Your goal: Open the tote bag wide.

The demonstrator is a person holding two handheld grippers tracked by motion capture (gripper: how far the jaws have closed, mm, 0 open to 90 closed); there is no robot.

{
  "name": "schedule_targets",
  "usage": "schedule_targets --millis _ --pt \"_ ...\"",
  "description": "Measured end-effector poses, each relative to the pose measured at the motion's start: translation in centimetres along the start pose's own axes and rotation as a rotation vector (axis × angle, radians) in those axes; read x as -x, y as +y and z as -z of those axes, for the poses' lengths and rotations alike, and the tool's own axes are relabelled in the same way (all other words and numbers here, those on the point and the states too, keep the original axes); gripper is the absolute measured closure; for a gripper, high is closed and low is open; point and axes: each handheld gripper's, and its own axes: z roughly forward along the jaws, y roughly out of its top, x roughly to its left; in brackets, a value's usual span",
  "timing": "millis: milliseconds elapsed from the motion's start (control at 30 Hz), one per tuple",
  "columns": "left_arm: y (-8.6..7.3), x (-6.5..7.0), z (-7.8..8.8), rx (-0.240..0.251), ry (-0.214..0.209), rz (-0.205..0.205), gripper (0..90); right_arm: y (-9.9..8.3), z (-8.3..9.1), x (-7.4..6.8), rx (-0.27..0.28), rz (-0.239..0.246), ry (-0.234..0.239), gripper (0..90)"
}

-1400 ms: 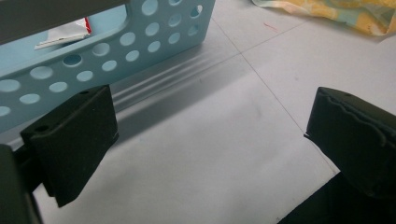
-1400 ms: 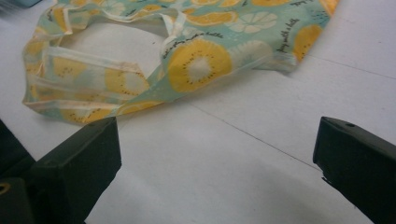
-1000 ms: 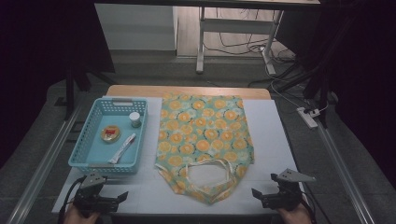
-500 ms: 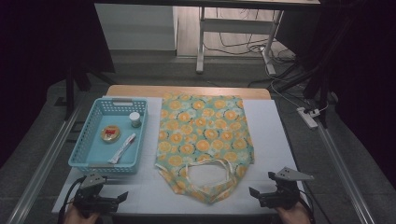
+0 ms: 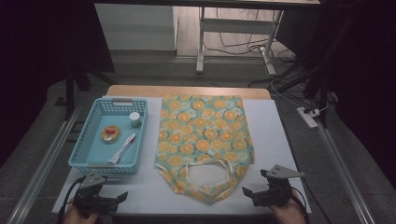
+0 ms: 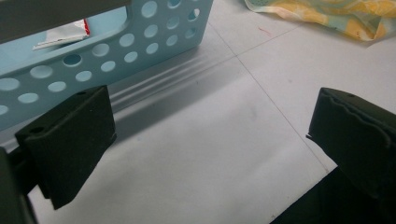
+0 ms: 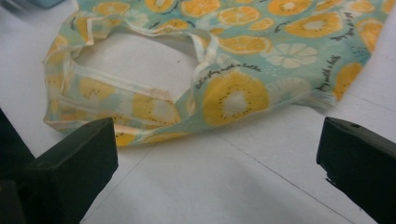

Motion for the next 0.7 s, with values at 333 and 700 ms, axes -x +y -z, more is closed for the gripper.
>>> schedule_targets --millis 333,700 --pt "0.0 0.0 0.0 -0.003 0.000 0.000 0.8 0.6 -0.9 -1.3 -0.033 0.042 0.041 0.0" --pt "0.0 0.0 0.0 -0.004 0.002 -0.004 0.8 1.9 -3.0 -3.2 -0.078 0.110 0.099 0.0"
